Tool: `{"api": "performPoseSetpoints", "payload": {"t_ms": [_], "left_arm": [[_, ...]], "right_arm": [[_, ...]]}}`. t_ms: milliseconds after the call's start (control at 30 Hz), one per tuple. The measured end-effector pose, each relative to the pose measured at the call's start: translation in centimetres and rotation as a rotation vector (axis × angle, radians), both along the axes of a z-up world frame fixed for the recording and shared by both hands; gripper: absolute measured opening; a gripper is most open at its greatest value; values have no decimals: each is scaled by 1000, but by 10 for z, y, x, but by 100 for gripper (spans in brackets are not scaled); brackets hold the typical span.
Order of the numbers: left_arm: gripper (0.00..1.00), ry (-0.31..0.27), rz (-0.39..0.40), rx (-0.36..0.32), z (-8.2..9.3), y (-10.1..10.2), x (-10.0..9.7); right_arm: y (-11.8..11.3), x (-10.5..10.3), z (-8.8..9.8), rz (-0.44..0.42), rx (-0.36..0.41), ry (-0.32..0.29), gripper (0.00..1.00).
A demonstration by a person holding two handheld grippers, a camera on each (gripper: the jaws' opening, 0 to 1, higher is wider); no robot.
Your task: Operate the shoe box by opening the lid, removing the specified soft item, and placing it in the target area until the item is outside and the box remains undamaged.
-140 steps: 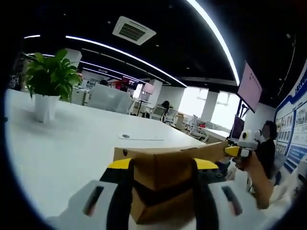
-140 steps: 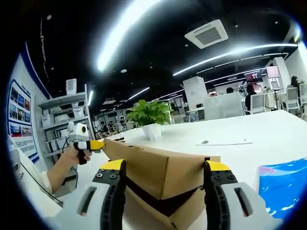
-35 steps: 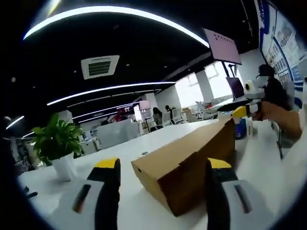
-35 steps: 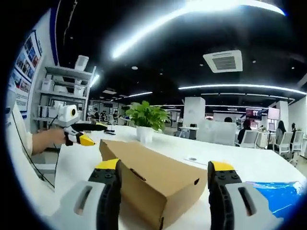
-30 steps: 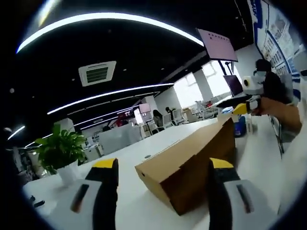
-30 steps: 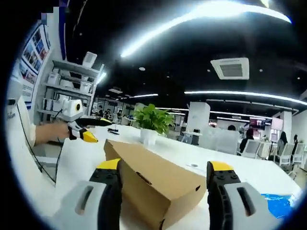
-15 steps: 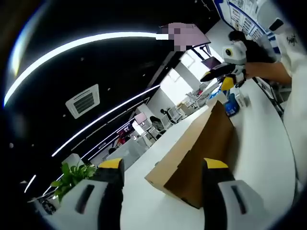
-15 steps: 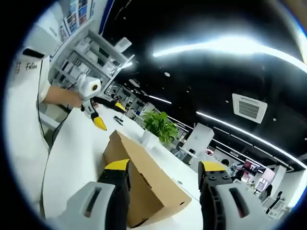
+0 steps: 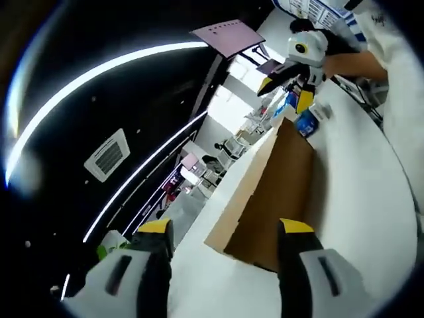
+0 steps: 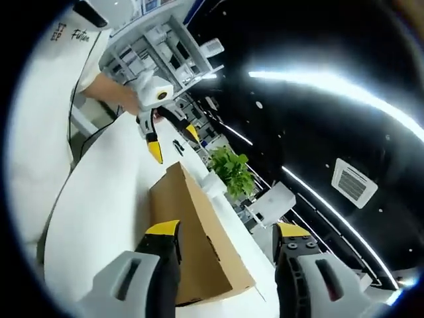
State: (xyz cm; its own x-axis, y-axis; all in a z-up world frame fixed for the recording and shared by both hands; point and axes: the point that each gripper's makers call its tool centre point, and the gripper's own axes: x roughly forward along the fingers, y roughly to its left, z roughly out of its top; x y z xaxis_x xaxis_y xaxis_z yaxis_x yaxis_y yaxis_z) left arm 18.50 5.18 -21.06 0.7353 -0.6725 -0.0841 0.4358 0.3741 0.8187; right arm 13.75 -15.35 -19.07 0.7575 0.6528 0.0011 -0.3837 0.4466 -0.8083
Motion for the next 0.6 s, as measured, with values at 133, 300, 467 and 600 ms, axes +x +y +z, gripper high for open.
{"api": "performPoseSetpoints", "payload": {"t_ms": [133,300,467,600], "left_arm": [[68,22,32,13,-10,0,7],[68,27,43,45,-18,0,9],[69,38,71,74,-31,-2,12],[69,22,79,81,-29,-4,12]], "right_arm": [[1,-1,-2,5,14,-5,54],[-1,2,-17,-61,-124,-46,48],[2,4,-25,-60,-135,-51,51],[3,6,-30,-79,-183,-65,53]]}}
